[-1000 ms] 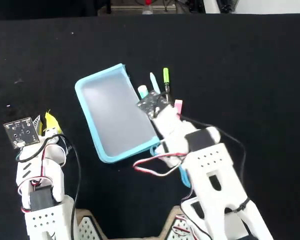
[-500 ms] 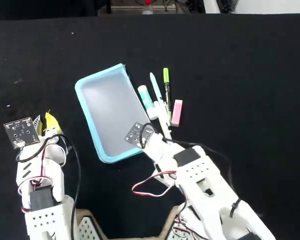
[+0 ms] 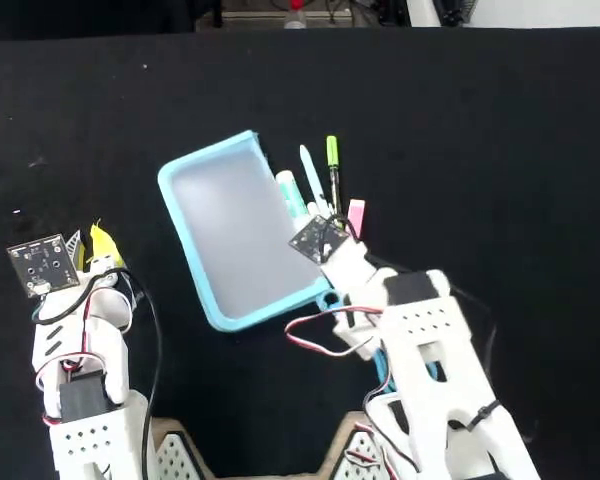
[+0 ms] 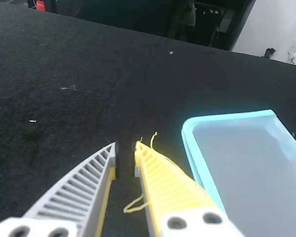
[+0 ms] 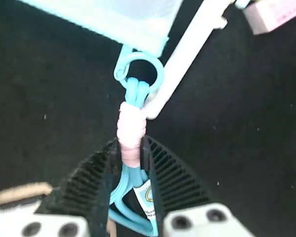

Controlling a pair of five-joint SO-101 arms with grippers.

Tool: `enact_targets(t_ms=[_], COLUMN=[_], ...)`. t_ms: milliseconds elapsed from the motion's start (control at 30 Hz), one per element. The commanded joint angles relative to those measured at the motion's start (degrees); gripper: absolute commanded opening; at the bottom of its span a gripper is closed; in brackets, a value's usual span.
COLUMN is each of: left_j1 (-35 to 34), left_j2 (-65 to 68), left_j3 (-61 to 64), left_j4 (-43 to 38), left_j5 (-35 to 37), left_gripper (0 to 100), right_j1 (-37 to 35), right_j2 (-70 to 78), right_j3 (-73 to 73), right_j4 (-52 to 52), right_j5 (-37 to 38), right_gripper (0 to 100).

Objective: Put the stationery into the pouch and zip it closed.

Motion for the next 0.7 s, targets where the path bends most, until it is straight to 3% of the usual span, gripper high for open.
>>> enact_targets(t_ms=[0, 200, 400, 533, 667], left_j1=[0.5, 0.5, 0.5, 0.5, 0.5], left_j2=[-0.2, -0.2, -0.2, -0.2, -0.2], left_j3=[1.3, 1.3, 1.3, 1.3, 1.3], left_j4=[0.0, 0.0, 0.0, -0.1, -0.1], left_j5=[-0.1, -0.1, -0.1, -0.1, -0.1], left_gripper=[8, 8, 8, 8, 8], right_j1=[2.0, 2.7, 2.3, -0.9, -7.9], right_j2=[-1.0, -1.0, -1.1, -0.7, -0.7], right_j3=[-4.8, -4.3, -9.6, -6.7, 0.7], right_j4=[6.9, 8.5, 7.9, -1.6, -10.4], right_j5=[5.7, 9.8, 8.4, 1.6, 0.8], right_gripper=[1.8, 16.7, 12.8, 12.7, 12.7])
